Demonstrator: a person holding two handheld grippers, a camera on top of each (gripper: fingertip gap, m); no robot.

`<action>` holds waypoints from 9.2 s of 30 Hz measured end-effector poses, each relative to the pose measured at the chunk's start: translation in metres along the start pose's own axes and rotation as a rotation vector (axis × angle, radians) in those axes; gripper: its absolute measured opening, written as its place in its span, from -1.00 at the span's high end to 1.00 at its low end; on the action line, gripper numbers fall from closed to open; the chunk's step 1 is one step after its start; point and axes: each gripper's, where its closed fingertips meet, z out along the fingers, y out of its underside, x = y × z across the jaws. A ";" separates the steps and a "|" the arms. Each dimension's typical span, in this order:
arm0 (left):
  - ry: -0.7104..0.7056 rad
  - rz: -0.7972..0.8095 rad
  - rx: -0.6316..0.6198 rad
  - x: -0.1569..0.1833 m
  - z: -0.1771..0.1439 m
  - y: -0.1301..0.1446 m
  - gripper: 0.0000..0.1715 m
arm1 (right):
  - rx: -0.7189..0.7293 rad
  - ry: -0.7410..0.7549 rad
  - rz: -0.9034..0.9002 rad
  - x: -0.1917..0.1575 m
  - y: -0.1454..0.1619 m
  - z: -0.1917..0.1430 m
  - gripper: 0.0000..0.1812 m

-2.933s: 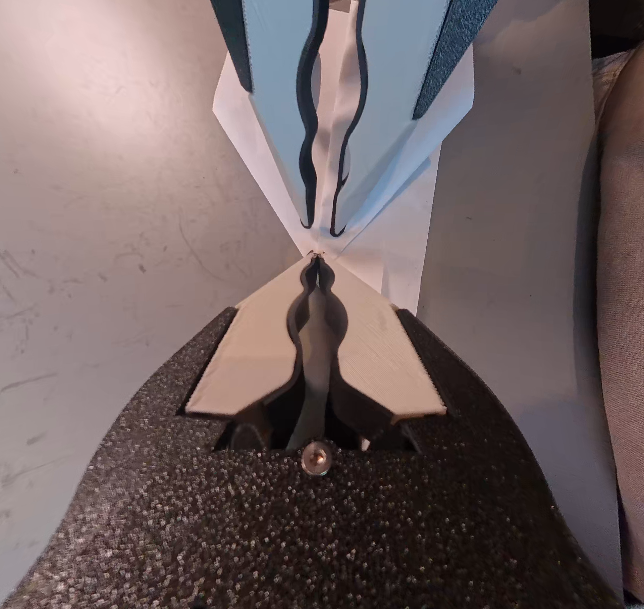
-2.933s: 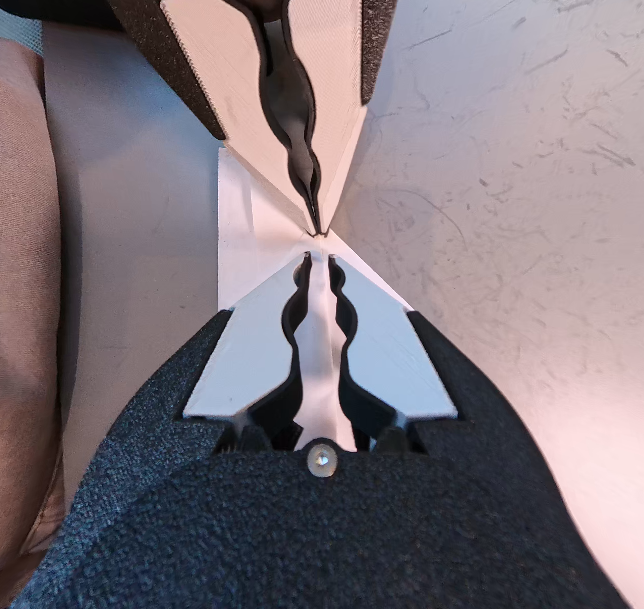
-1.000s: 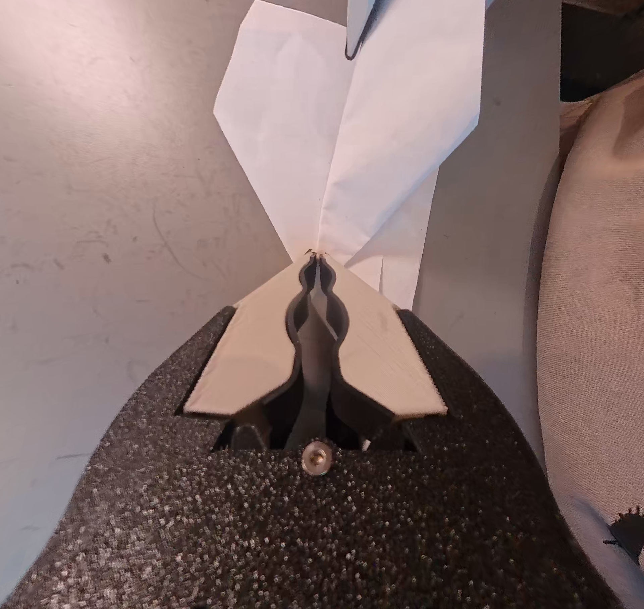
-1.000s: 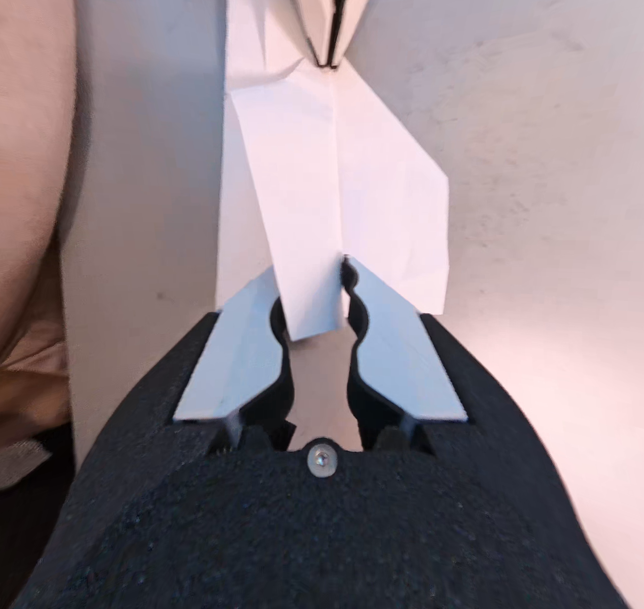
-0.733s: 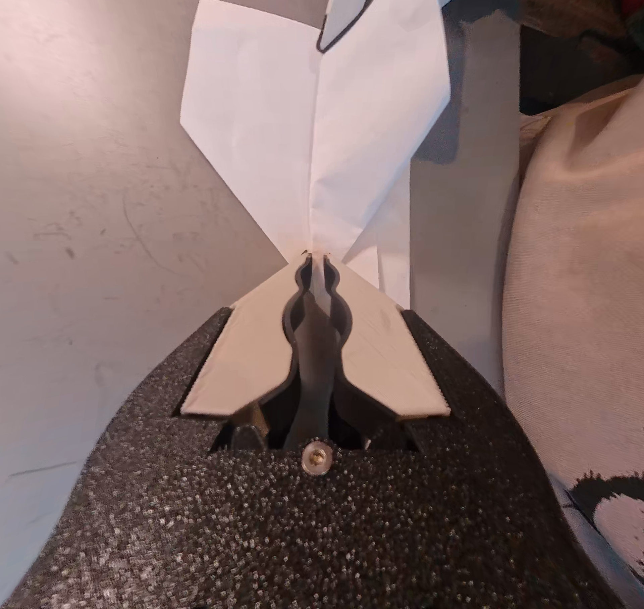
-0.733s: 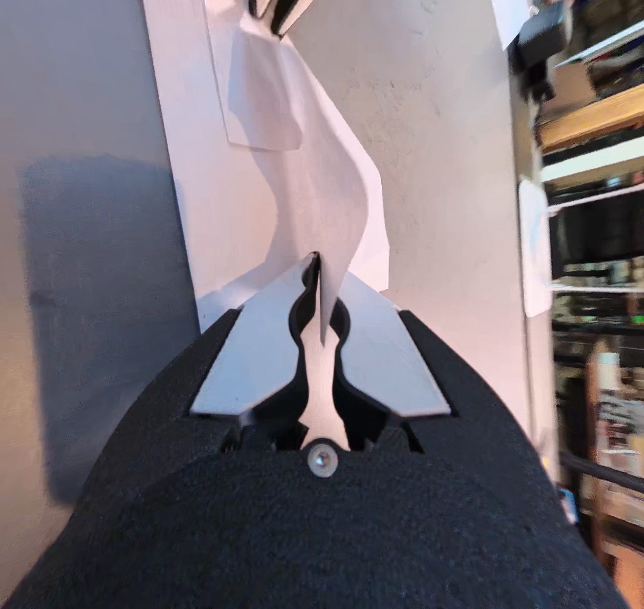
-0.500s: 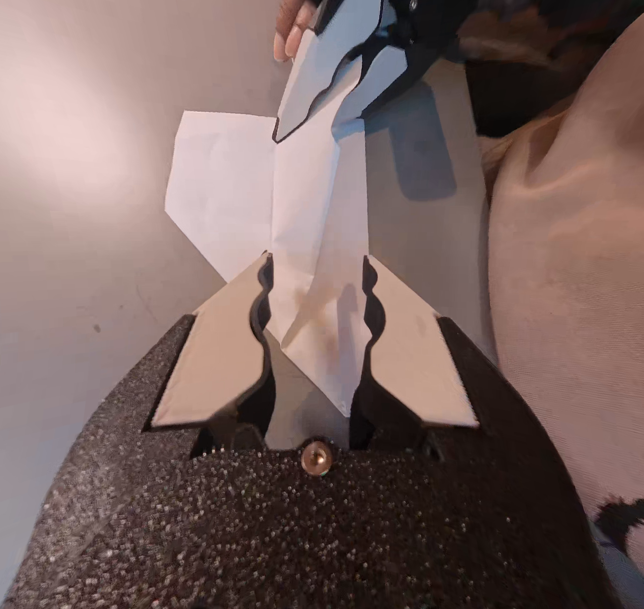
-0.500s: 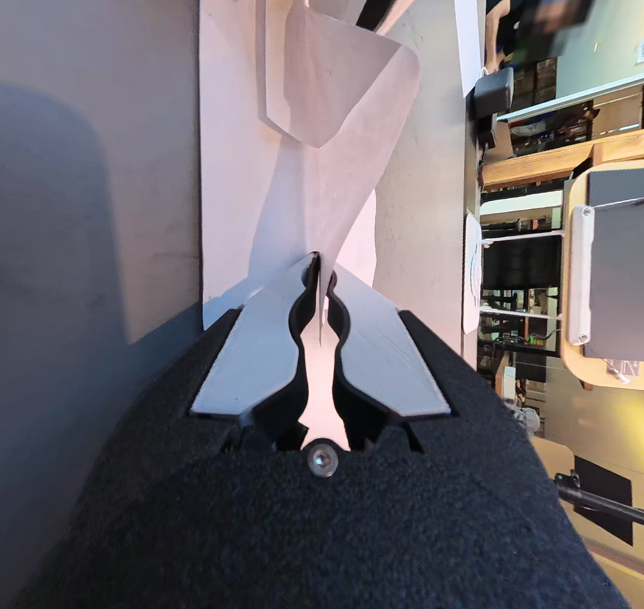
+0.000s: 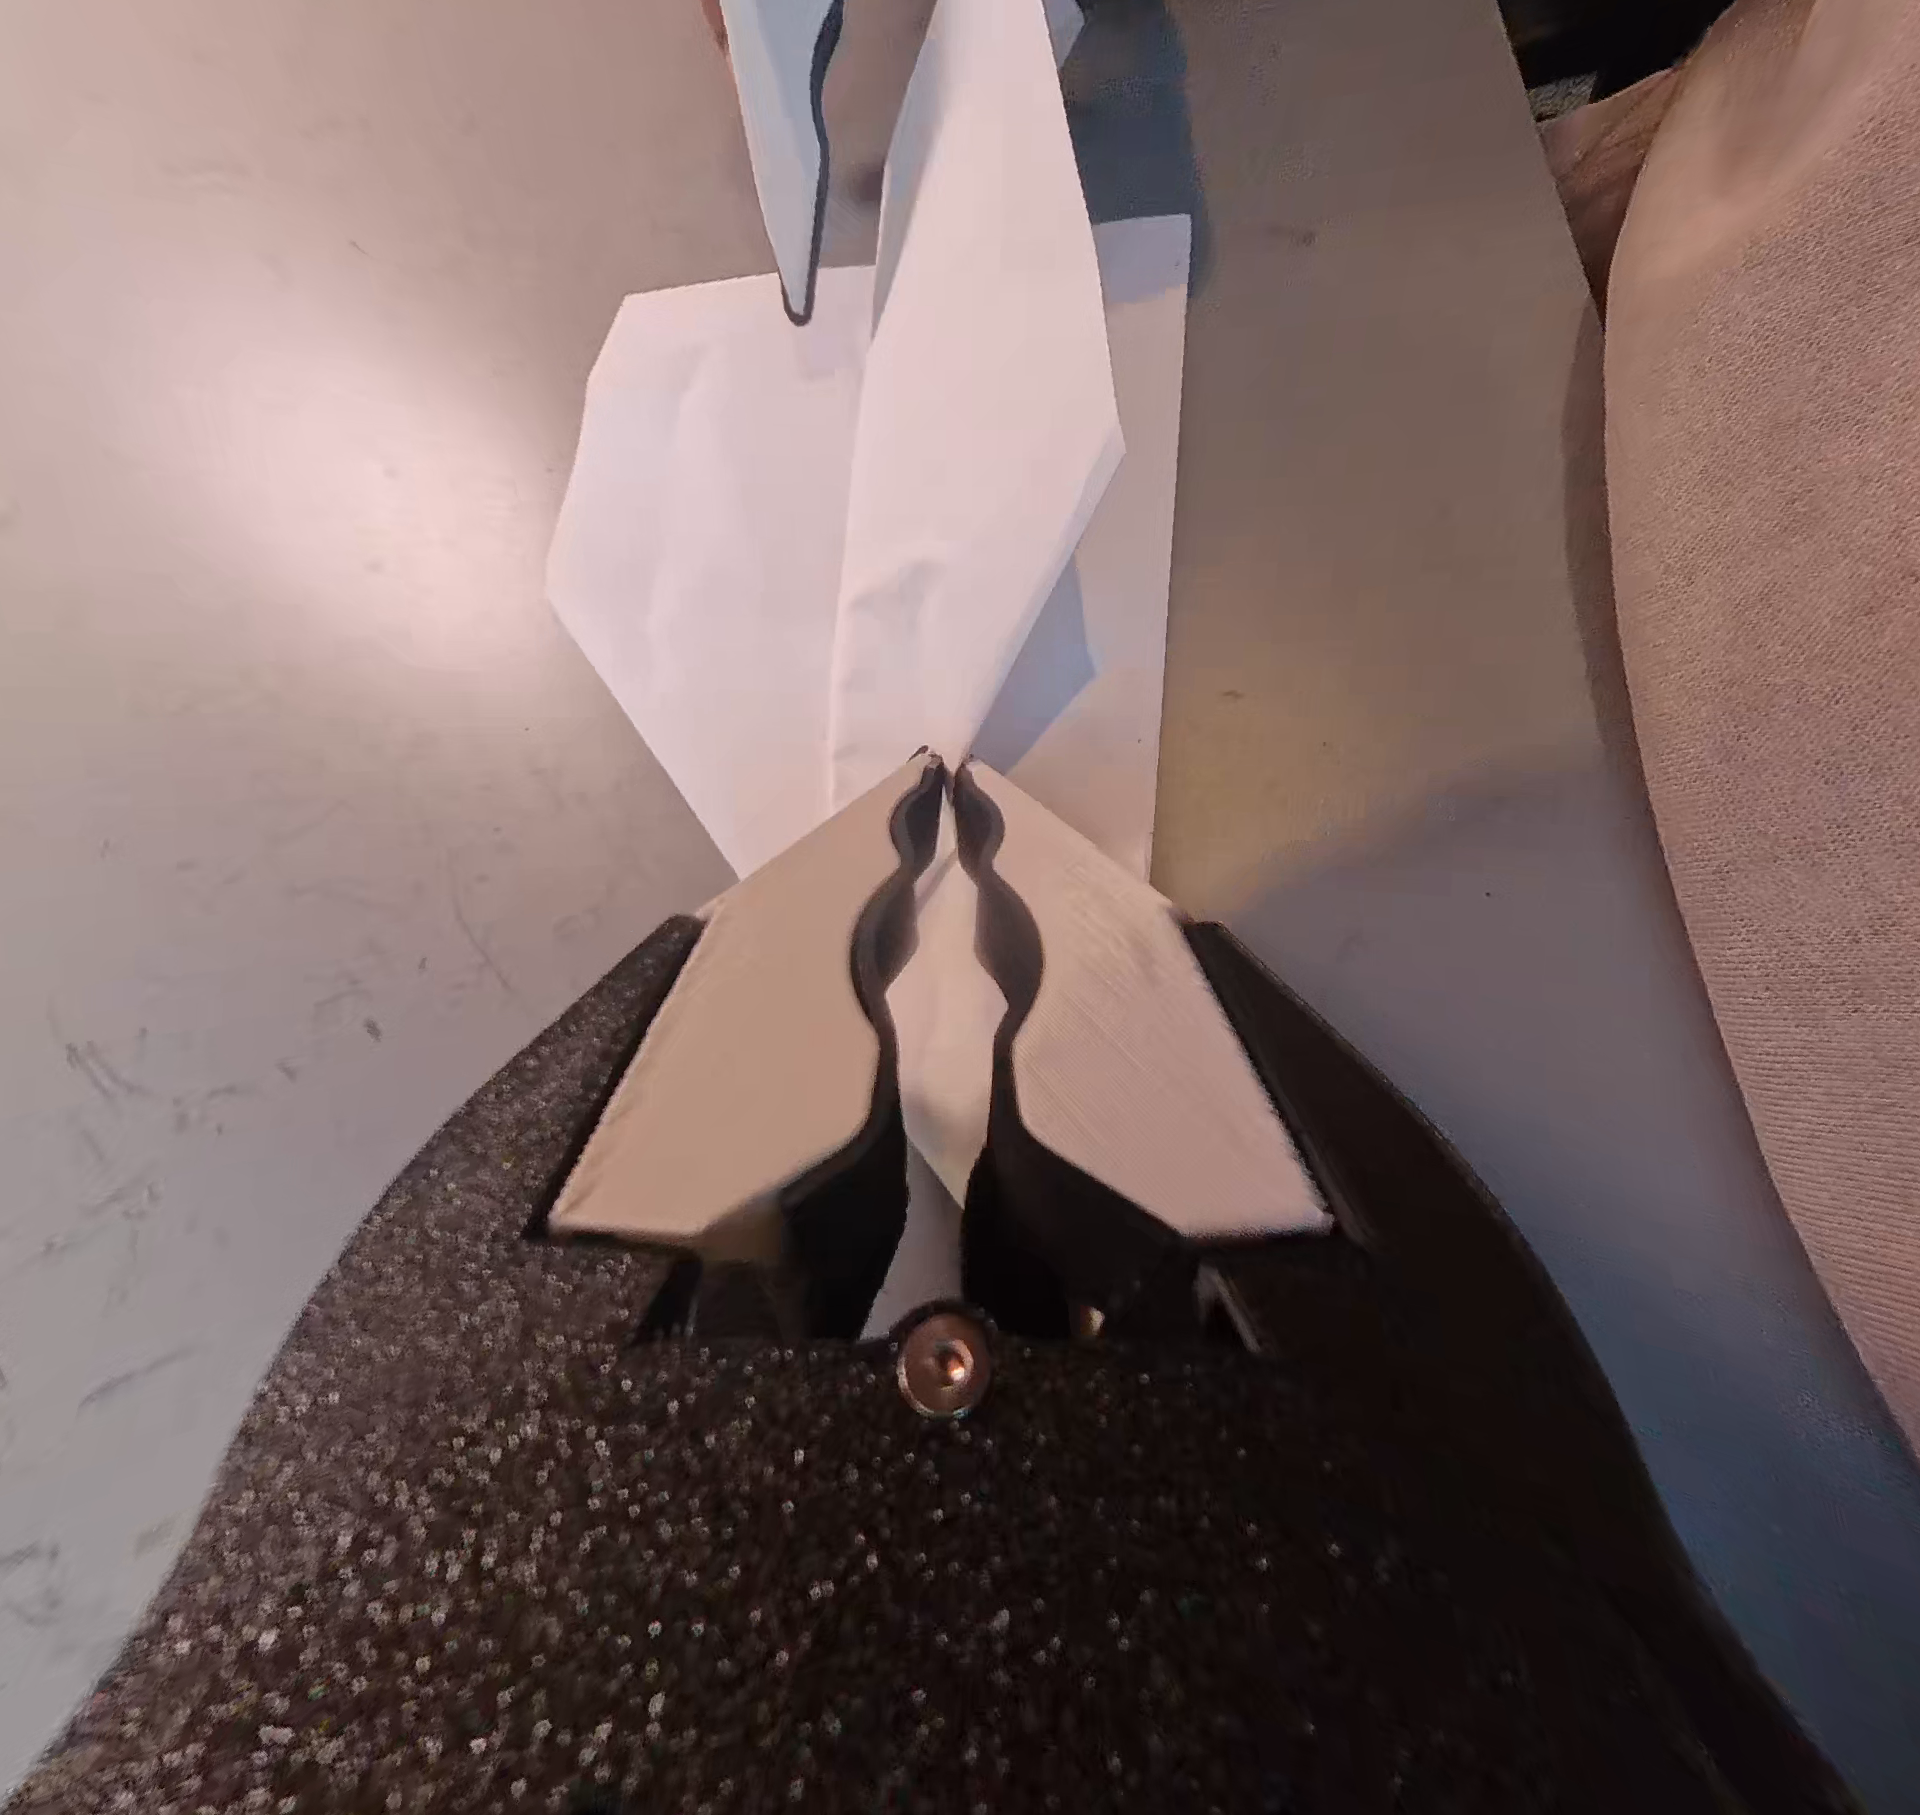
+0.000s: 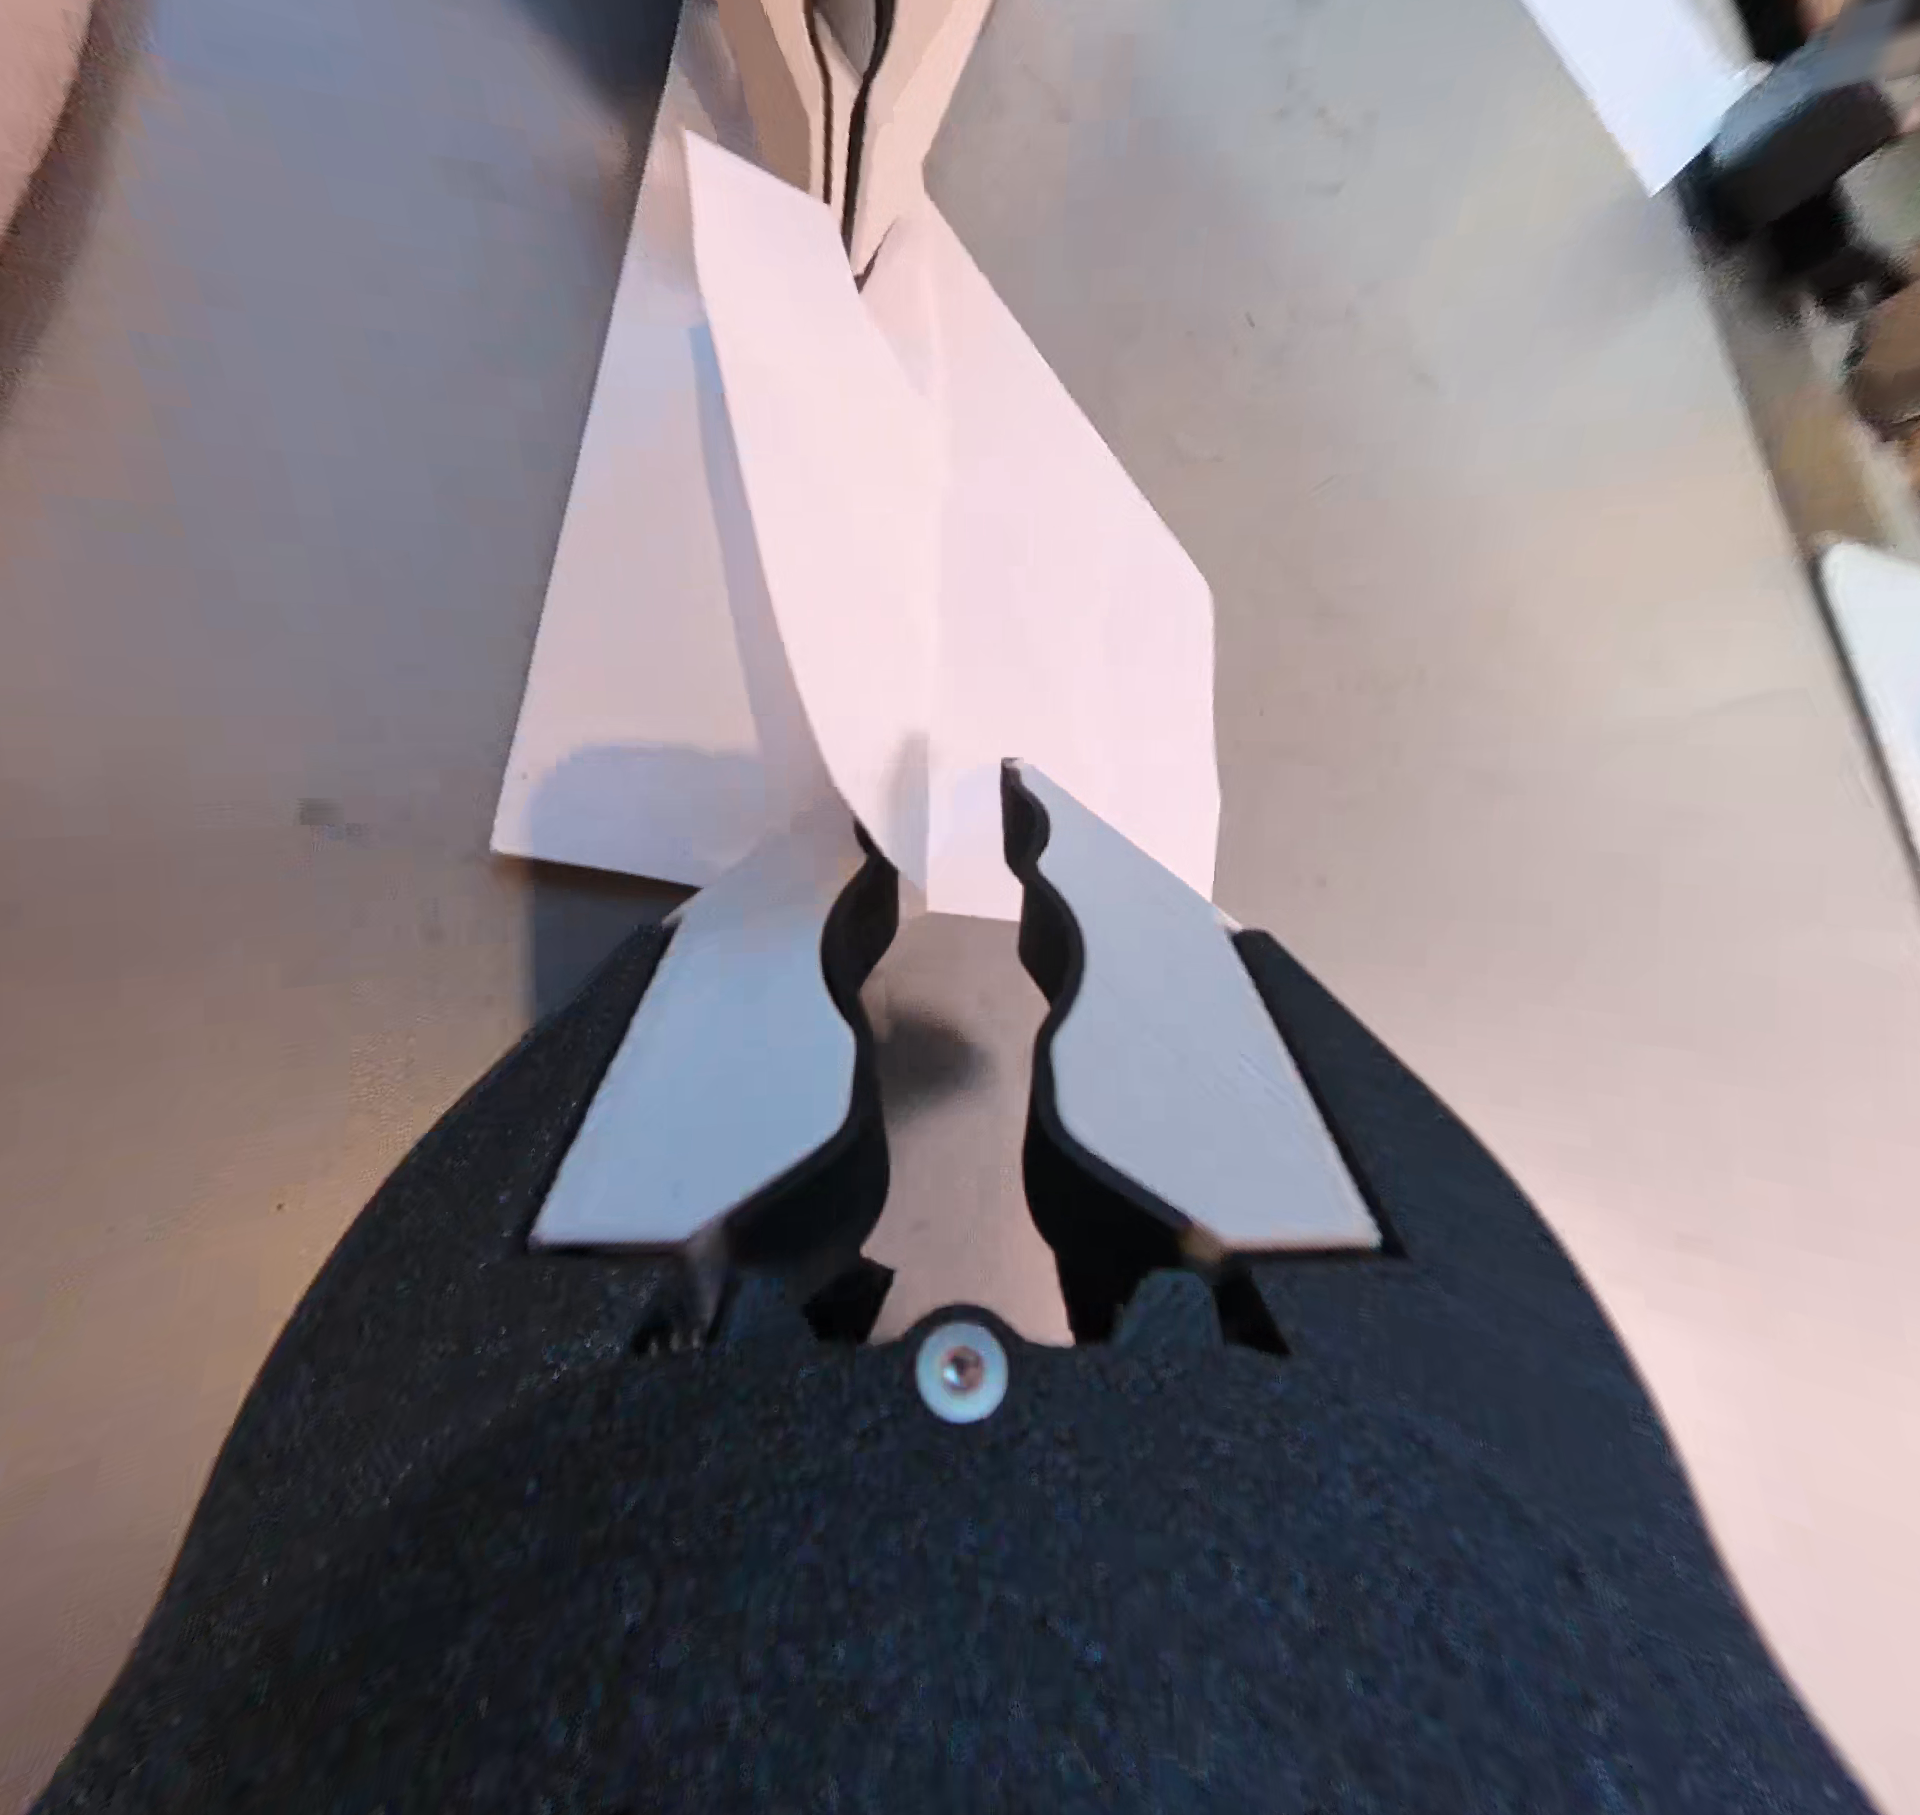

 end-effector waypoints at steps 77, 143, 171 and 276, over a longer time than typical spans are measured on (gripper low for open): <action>0.214 -0.239 0.047 0.025 -0.017 -0.052 0.44 | -0.265 -0.364 0.428 0.000 -0.014 0.023 0.79; 0.169 -0.207 -0.123 0.033 0.007 -0.007 1.00 | -0.375 -0.750 0.660 -0.007 -0.015 0.009 0.75; 0.165 -0.198 -0.114 0.033 0.007 -0.007 1.00 | -0.386 -0.769 0.755 -0.008 -0.017 0.007 0.72; 0.151 -0.061 -0.175 -0.017 0.049 -0.031 1.00 | -0.363 -0.266 0.262 -0.010 -0.014 0.021 0.88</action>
